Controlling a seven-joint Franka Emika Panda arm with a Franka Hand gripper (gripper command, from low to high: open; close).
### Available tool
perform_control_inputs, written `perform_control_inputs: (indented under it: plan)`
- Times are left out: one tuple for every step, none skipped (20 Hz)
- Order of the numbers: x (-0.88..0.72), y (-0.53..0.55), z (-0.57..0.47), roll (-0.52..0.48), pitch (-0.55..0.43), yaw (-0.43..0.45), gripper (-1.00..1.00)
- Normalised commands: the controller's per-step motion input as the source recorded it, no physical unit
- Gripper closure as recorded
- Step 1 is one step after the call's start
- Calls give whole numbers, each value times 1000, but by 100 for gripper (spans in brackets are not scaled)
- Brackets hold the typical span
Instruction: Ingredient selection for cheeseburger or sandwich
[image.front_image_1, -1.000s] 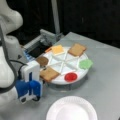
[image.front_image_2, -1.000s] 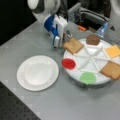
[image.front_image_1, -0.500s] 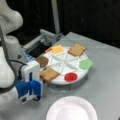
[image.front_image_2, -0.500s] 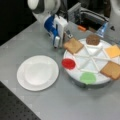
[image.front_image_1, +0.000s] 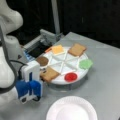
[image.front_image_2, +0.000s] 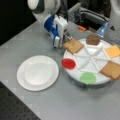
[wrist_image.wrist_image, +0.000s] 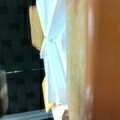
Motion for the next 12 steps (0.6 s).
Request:
perform_control_inputs:
  plan:
    - [334, -332, -331, 285, -156, 210, 100]
    - [335, -333, -333, 286, -155, 211, 100]
    - [337, -333, -336, 285, -153, 210, 100]
    - [339, -336, -338, 289, -154, 213, 100]
    - [342, -340, -340, 292, -153, 215, 100]
    - [342, -343, -336, 294, -150, 216, 100]
    - [341, -343, -331, 295, -150, 217, 100]
    - [339, -349, -329, 301, -144, 220, 100]
    - [337, -358, -329, 304, -140, 222, 100]
    - [333, -370, -325, 309, -135, 226, 100]
    - [330, -376, -323, 311, -133, 227, 100]
    - [327, -388, -317, 319, -126, 233, 100]
